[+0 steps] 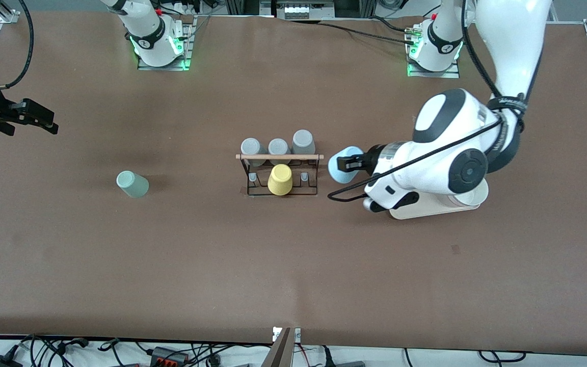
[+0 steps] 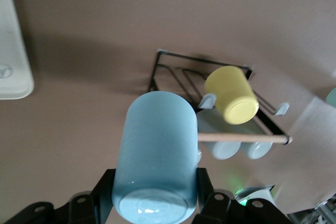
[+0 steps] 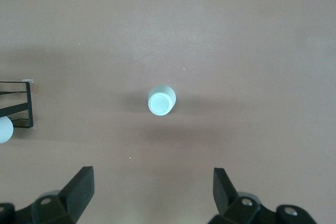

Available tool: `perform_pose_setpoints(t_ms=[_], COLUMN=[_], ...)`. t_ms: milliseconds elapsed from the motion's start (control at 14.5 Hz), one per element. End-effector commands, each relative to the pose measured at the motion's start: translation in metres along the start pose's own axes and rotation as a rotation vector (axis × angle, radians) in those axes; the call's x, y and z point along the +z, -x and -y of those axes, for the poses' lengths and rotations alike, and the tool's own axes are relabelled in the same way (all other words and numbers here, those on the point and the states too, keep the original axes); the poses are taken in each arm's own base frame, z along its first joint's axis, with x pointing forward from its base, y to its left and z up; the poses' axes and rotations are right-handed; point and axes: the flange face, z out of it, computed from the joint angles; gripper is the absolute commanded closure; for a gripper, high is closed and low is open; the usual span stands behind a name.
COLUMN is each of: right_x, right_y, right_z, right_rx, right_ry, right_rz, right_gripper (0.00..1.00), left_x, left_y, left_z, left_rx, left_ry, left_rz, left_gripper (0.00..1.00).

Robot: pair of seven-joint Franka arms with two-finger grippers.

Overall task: Hang scattered cups on rack with three cups
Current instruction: 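Carry the light blue cup with the left gripper to the rack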

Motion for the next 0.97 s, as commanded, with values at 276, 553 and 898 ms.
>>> perform_pose_setpoints(t_ms=[276, 553, 898], right_x=[-0.010, -0.010, -0.010], right_y=[0.004, 0.004, 0.004], right_z=[-0.001, -0.002, -0.002], right_rx=[0.014, 0.015, 0.015], right_ry=[-0.013, -0.013, -0.013], right_rz=[-0.018, -0.019, -0.019], right_gripper=[0.00, 0.00, 0.00], left_x=[0.037, 0.054, 0.072], left_y=[-0.007, -0.006, -0.007], left_z=[-0.041, -0.045, -0.044], left_rx=[-0.006, 0.005, 0.028], left_ry=[0.061, 0.044, -0.023], left_rz=[-0.059, -0.043, -0.059], left_gripper=[0.91, 0.90, 0.90])
